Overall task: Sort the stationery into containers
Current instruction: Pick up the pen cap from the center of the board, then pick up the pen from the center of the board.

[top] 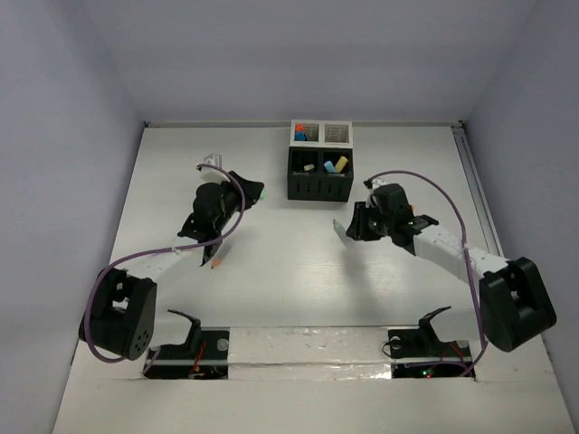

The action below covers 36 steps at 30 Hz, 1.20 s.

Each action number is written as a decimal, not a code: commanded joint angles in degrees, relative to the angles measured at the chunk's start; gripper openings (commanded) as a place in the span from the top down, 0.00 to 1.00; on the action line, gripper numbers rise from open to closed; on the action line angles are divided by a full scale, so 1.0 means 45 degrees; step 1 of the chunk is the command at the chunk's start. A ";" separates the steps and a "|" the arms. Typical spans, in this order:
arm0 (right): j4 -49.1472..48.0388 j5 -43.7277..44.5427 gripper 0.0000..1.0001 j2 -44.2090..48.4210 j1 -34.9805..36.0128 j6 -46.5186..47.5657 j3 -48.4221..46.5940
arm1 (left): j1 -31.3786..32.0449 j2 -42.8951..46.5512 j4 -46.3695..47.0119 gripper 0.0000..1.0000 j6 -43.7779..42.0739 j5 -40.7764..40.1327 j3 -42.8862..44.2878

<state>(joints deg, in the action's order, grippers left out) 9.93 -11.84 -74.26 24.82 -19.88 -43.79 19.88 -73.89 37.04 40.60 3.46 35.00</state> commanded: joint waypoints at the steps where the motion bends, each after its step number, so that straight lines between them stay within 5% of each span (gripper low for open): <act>1: 0.0272 0.1809 0.60 -0.0663 0.0012 -0.0113 0.0337 | 0.0289 0.0539 0.1319 1.00 0.0040 0.0966 -0.0590; 5: 0.0603 0.1985 0.49 -0.1679 0.0286 -0.0210 -0.0343 | 0.0563 0.0852 0.1787 1.00 -0.0135 0.1690 -0.0942; 16: 0.1114 0.1557 0.50 -0.4785 0.0286 0.0042 -0.1947 | 0.1071 0.1363 0.1808 1.00 -0.0370 0.2178 -0.1158; 20: 0.1015 0.1438 0.79 -0.5353 0.0286 0.0218 -0.2066 | 0.1071 0.1010 0.1965 1.00 -0.0350 0.2316 -0.1138; 24: 0.0859 0.1362 0.96 -0.5081 0.0403 0.0374 -0.1929 | 0.1071 0.0912 0.1945 1.00 -0.0409 0.2238 -0.1138; 36: -0.0294 0.1242 1.00 -0.2853 0.2063 0.0180 -0.0894 | 0.1071 0.0306 0.2395 1.00 -0.0116 0.2590 -0.1157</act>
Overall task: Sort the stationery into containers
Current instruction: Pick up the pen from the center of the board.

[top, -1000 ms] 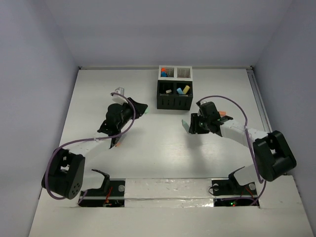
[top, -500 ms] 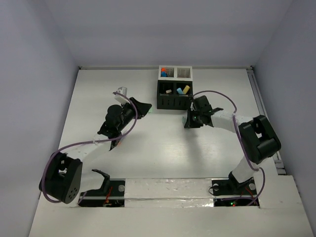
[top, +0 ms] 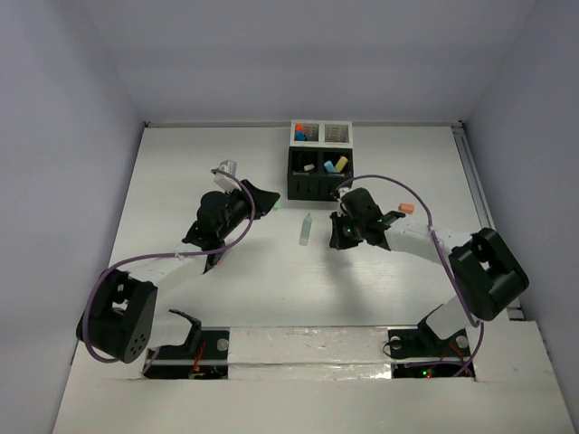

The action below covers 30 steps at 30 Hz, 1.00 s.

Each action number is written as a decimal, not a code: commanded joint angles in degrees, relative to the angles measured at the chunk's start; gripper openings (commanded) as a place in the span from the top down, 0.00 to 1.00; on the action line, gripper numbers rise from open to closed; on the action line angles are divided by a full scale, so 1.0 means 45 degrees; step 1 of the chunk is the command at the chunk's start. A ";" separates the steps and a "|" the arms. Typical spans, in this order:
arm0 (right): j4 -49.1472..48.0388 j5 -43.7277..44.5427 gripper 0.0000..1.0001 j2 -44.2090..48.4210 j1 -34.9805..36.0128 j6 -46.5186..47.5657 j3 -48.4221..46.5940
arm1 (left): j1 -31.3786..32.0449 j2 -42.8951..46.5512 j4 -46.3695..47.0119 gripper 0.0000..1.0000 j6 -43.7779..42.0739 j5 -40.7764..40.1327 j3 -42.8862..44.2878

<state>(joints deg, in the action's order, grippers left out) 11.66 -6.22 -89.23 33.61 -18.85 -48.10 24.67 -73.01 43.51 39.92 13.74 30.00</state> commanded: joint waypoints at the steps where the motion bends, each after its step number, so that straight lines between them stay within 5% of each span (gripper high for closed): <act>1: -0.0523 0.0130 1.00 0.0416 0.0110 -0.0088 0.0005 | 0.0007 0.0151 0.0957 1.00 0.0035 0.0249 -0.0045; 5: -0.0773 0.0659 0.88 0.0357 0.0383 -0.0575 -0.0170 | 0.0007 0.0346 0.0918 1.00 0.0015 0.0112 -0.0104; 9: -0.1360 0.1262 0.52 -0.0422 0.1359 -0.1570 -0.0968 | -0.0109 0.0814 0.0626 1.00 -0.0159 -0.0278 -0.0221; 12: -0.1497 0.1907 0.42 -0.1516 0.1750 -0.2000 -0.1653 | -0.0110 0.1360 0.0275 1.00 -0.0413 -0.0844 -0.0279; 23: -0.0600 0.3393 0.40 -0.3549 0.2278 -0.2334 -0.3313 | -0.0110 0.1499 0.0254 1.00 -0.0415 -0.1021 -0.0358; 30: 0.0513 0.4369 0.58 -0.4077 0.2532 -0.1984 -0.3804 | -0.0110 0.1557 0.0254 1.00 -0.0415 -0.1100 -0.0397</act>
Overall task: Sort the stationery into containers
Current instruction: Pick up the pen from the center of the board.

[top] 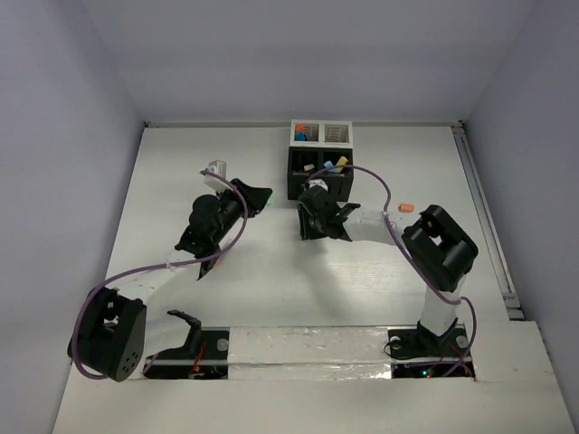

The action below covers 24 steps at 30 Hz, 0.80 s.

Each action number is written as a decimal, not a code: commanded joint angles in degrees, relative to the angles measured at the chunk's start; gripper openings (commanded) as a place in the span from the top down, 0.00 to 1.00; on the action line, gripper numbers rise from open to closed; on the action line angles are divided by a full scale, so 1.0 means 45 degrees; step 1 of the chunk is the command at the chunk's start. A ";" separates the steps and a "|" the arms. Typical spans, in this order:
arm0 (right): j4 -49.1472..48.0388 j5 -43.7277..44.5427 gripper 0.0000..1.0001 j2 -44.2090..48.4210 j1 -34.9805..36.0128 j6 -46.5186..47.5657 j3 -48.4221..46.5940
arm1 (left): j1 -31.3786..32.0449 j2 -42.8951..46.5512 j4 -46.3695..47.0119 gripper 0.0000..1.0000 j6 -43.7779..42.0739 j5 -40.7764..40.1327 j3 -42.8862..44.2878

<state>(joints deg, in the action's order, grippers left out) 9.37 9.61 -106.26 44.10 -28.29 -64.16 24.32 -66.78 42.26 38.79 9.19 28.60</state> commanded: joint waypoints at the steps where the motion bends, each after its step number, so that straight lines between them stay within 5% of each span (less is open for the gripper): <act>1: 0.1295 0.1086 0.58 -0.0293 0.0201 0.0135 -0.0254 | -0.0148 0.0115 0.0531 1.00 -0.0181 -0.0109 -0.0105; 8: 0.2391 0.2024 0.63 -0.0314 0.0474 0.0877 -0.0196 | -0.0266 -0.0022 0.0492 1.00 -0.0084 -0.0246 -0.0164; 12: 0.2470 0.2065 0.51 -0.0293 0.0474 0.1208 0.0039 | -0.0267 -0.0061 0.0570 1.00 0.0014 -0.0284 -0.0184; 17: 0.2489 0.1538 0.51 -0.0684 0.0474 0.1502 0.0020 | -0.0267 -0.0335 0.0667 1.00 0.0150 -0.0168 -0.0203; 20: 0.2295 0.1030 0.62 -0.0801 0.0474 0.1697 0.0175 | -0.0384 -0.0627 0.0881 1.00 0.0404 0.0125 -0.0242; 24: 0.1963 0.0834 0.93 -0.0802 0.0474 0.1717 0.0448 | -0.0657 -0.0940 0.1427 1.00 0.0833 0.0633 -0.0379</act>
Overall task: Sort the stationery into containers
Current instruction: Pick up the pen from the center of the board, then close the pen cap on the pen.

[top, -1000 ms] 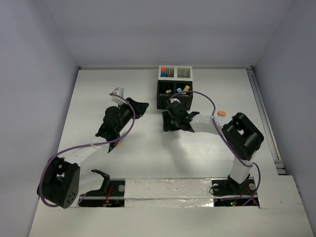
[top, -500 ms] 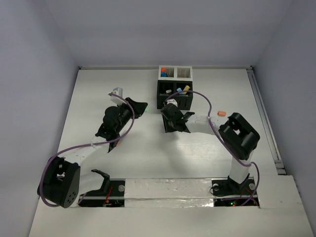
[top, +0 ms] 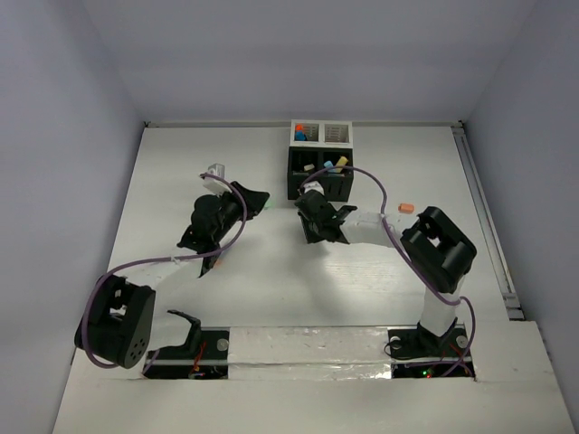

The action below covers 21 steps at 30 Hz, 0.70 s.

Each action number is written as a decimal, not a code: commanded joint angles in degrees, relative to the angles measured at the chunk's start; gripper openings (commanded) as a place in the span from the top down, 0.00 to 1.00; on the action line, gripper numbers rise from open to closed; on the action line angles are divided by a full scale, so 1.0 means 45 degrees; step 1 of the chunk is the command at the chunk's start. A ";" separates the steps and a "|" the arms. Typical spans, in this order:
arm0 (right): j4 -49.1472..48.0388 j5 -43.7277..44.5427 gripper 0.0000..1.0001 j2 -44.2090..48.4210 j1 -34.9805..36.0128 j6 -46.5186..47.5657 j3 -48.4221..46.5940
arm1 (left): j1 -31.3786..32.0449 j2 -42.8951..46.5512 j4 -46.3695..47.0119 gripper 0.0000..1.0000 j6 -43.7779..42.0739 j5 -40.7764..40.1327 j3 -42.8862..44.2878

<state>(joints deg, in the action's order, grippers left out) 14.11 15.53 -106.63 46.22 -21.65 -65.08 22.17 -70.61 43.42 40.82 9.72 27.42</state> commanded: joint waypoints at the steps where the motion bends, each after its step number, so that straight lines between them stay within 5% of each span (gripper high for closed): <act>1: 0.0540 -0.0463 0.96 -0.0564 0.0003 0.0241 0.0943 | -0.0297 -0.0168 0.1230 1.00 0.0421 0.0555 -0.0155; 11: -0.2469 -0.0268 1.00 0.3927 0.0978 0.0319 0.2918 | -0.0939 -0.0033 0.2537 1.00 0.1473 0.1082 -0.0877; 21: -0.4463 0.0046 1.00 0.4478 0.3109 0.0280 0.2159 | -0.1646 0.0436 0.4918 1.00 0.3097 0.0908 -0.2479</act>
<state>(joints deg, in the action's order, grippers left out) 0.23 15.05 -86.08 59.27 -20.71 -52.31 14.90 -71.29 56.23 51.92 13.52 17.58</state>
